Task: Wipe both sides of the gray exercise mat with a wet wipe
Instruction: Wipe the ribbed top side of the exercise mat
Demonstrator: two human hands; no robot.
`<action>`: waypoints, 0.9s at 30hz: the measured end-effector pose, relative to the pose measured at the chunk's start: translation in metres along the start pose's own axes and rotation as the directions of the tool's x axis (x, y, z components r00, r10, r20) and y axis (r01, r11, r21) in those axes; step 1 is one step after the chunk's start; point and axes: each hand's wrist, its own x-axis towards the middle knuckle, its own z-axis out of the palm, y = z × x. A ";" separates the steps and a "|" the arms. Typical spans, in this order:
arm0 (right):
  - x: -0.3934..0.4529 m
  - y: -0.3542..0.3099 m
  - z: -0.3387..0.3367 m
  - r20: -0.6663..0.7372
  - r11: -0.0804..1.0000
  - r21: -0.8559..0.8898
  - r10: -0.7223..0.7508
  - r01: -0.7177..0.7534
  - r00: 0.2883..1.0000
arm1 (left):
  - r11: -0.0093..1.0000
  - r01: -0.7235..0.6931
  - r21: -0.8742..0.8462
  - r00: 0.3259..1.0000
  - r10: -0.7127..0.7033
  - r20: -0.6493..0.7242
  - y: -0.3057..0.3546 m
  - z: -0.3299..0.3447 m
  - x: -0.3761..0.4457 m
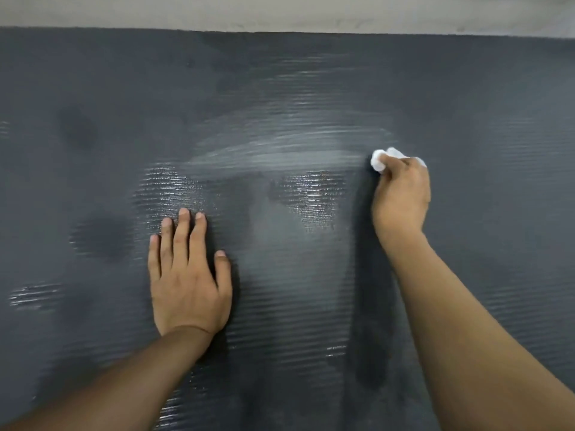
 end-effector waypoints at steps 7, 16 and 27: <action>-0.067 -0.114 0.090 0.178 0.949 0.005 -0.310 0.314 0.934 | 1.000 -0.003 -0.008 1.000 0.003 -0.003 -0.002 0.000 0.000; -0.038 -0.018 0.019 0.141 0.951 -0.161 -0.241 0.263 0.960 | 1.000 0.000 -0.013 1.000 0.000 0.009 0.002 -0.002 0.000; -0.025 0.065 0.002 -0.198 0.982 0.067 -0.162 0.178 0.967 | 0.999 0.025 -0.047 1.000 -0.024 0.019 0.003 -0.006 -0.003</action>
